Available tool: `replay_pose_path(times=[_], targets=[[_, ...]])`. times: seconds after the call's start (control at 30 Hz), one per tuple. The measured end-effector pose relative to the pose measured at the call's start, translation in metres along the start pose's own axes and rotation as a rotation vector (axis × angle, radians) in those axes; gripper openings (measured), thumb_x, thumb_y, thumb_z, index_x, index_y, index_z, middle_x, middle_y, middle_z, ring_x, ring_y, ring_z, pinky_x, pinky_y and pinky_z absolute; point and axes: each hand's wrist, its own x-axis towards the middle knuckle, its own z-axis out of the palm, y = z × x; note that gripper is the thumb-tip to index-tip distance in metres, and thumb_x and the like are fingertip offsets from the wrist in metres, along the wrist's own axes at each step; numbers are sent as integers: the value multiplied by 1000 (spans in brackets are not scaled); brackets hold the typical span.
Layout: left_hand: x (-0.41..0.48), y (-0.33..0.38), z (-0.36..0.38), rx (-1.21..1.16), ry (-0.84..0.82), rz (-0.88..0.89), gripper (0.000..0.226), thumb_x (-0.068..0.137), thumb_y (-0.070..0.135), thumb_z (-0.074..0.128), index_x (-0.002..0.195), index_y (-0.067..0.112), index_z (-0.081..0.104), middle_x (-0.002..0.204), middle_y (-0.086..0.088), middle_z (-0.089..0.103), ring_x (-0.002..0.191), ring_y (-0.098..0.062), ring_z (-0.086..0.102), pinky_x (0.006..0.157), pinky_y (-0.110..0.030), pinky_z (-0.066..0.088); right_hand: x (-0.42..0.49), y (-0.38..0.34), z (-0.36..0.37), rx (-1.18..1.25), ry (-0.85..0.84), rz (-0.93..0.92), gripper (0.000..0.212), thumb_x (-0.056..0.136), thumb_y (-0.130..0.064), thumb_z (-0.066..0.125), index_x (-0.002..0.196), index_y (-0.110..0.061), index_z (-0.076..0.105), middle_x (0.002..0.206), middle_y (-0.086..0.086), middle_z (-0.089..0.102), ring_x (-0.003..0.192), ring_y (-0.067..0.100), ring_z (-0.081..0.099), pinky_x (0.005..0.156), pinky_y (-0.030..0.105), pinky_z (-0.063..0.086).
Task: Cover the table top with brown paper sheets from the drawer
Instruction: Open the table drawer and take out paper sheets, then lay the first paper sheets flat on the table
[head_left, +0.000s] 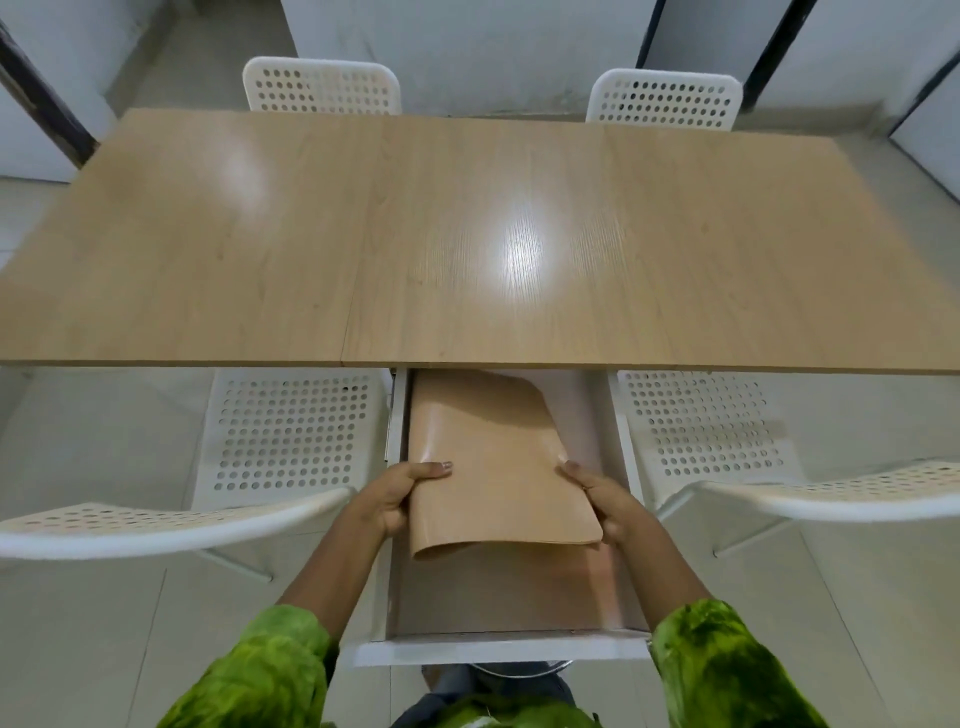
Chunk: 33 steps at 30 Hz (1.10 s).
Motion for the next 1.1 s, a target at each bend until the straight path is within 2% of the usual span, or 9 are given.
replay_pose_path(times=[0.13, 0.2, 0.3, 0.4, 0.47, 0.57, 0.73, 0.93, 1.1], targets=[[-12, -12, -13, 36, -104, -79, 60, 61, 13, 79, 114, -2, 55, 93, -18, 70, 92, -31, 64, 76, -43, 56, -35, -17, 2, 19, -94, -101, 7, 86, -4, 55, 93, -4, 59, 75, 11, 72, 65, 22, 68, 58, 31, 58], [-26, -8, -3, 226, -92, -103, 60, 69, 20, 75, 121, -2, 53, 102, -16, 68, 94, -29, 62, 80, -41, 52, -57, -28, 4, -78, -56, -198, 14, 83, 4, 55, 95, -3, 57, 83, 13, 67, 72, 24, 64, 59, 30, 57], [-51, 8, 22, 757, 58, 37, 73, 81, 33, 68, 141, 11, 34, 140, -12, 44, 123, -29, 47, 95, -42, 45, -93, -46, 10, -173, -59, -303, 17, 82, 6, 57, 97, -2, 59, 88, 14, 65, 75, 24, 63, 59, 29, 57], [-87, 35, 63, 890, -51, 206, 76, 82, 48, 60, 145, 20, 29, 150, -4, 33, 133, -27, 37, 102, -44, 41, -129, -64, 23, -339, -45, -398, 16, 82, 2, 60, 96, -4, 65, 88, 12, 69, 73, 23, 66, 64, 30, 59], [-114, 49, 94, 869, -189, 227, 70, 83, 54, 54, 142, 23, 36, 148, 1, 36, 131, -25, 40, 100, -45, 45, -153, -74, 35, -460, 1, -505, 16, 81, -1, 63, 96, -6, 68, 87, 12, 71, 76, 24, 68, 71, 33, 59], [-143, 65, 125, 793, -233, 323, 56, 91, 52, 43, 137, 21, 42, 140, 1, 42, 127, -25, 42, 96, -50, 49, -180, -89, 55, -465, 7, -695, 13, 84, 1, 59, 91, -6, 67, 81, 11, 70, 71, 22, 67, 63, 27, 58], [-156, 99, 148, 573, -120, 492, 48, 95, 46, 40, 127, 12, 49, 128, -6, 50, 116, -27, 50, 86, -57, 52, -194, -122, 84, -485, -147, -864, 14, 88, -3, 57, 87, -16, 63, 80, 6, 66, 69, 12, 65, 61, 19, 52], [-128, 139, 156, 405, 94, 705, 35, 97, 34, 43, 115, 6, 53, 115, -13, 63, 98, -27, 63, 72, -47, 56, -175, -180, 95, -570, -294, -843, 15, 93, -11, 51, 95, -19, 65, 86, 2, 69, 76, 7, 68, 71, 20, 52], [-91, 157, 150, 231, 196, 847, 18, 94, 13, 43, 94, 8, 60, 83, -9, 64, 72, -22, 61, 60, -31, 50, -147, -227, 93, -756, -162, -909, 21, 90, 1, 46, 91, -6, 66, 85, 8, 66, 74, 16, 60, 63, 20, 51]])
